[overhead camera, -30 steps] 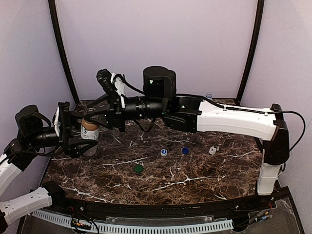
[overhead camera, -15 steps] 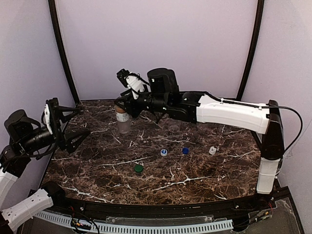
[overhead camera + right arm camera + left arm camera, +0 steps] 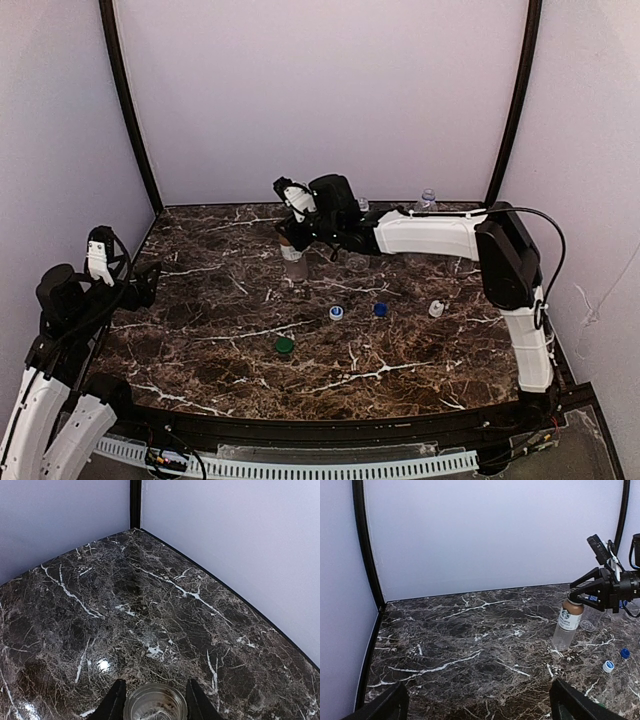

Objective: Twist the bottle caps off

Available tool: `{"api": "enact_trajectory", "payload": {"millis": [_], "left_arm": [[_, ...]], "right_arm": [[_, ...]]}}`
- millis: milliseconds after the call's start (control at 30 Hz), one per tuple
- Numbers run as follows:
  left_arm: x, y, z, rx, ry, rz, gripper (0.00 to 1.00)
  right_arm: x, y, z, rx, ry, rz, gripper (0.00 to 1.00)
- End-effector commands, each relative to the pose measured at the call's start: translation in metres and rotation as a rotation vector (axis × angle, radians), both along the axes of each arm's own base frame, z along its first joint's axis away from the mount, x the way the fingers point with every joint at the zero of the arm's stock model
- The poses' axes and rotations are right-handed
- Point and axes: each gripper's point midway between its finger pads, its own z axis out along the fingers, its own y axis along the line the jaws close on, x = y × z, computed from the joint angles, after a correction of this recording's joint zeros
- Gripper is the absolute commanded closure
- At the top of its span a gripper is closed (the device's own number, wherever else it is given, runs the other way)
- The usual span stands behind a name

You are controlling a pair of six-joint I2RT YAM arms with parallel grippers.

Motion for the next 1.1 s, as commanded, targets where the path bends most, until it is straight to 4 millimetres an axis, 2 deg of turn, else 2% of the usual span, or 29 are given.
{"api": "enact_trajectory", "payload": {"millis": [0,267,333,400,467,500,533,567,700,800,867,933,1000,1067], "left_arm": [[0.003,0.018,-0.002,-0.048,-0.018,0.097,0.01],[0.004,0.014,0.001,-0.047,-0.028,0.075,0.01],[0.004,0.013,0.001,-0.051,-0.029,0.067,0.01],[0.003,0.012,0.001,-0.049,-0.027,0.064,0.01],[0.003,0.011,0.001,-0.045,-0.028,0.057,0.01],[0.003,0.011,0.001,-0.043,-0.027,0.056,0.01],[0.003,0.011,0.002,-0.040,-0.028,0.054,0.01],[0.003,0.011,0.001,-0.039,-0.028,0.055,0.01],[0.003,0.011,0.001,-0.034,-0.032,0.053,0.01],[0.004,0.014,-0.001,-0.021,-0.038,0.070,0.01],[0.004,0.017,-0.002,-0.010,-0.043,0.085,0.01],[0.005,0.022,-0.003,0.004,-0.048,0.111,0.01],[0.005,0.028,-0.004,0.018,-0.051,0.145,0.01],[0.005,0.038,-0.005,0.035,-0.054,0.199,0.01]], "right_arm": [[0.001,0.000,-0.005,0.032,0.011,0.001,1.00],[-0.010,-0.010,-0.003,0.061,0.004,0.011,0.98],[-0.010,-0.011,-0.005,0.049,0.005,0.010,0.81],[-0.010,-0.011,-0.001,0.042,0.000,0.011,0.57],[-0.010,-0.011,0.003,0.036,-0.009,0.015,0.38],[-0.010,-0.011,0.006,0.034,-0.016,0.017,0.25],[-0.010,-0.011,0.009,0.029,-0.020,0.019,0.06],[-0.006,-0.013,0.015,0.023,-0.034,0.001,0.02],[-0.007,-0.015,0.042,0.014,-0.069,0.008,0.01],[-0.012,-0.024,0.085,0.046,-0.115,0.002,0.01],[-0.016,-0.036,0.114,0.067,-0.143,-0.018,0.02],[-0.015,-0.059,0.132,0.048,-0.146,-0.094,0.01],[-0.006,-0.100,0.140,0.009,-0.112,-0.239,0.01],[0.000,-0.154,0.136,-0.038,-0.046,-0.408,0.01]]}}
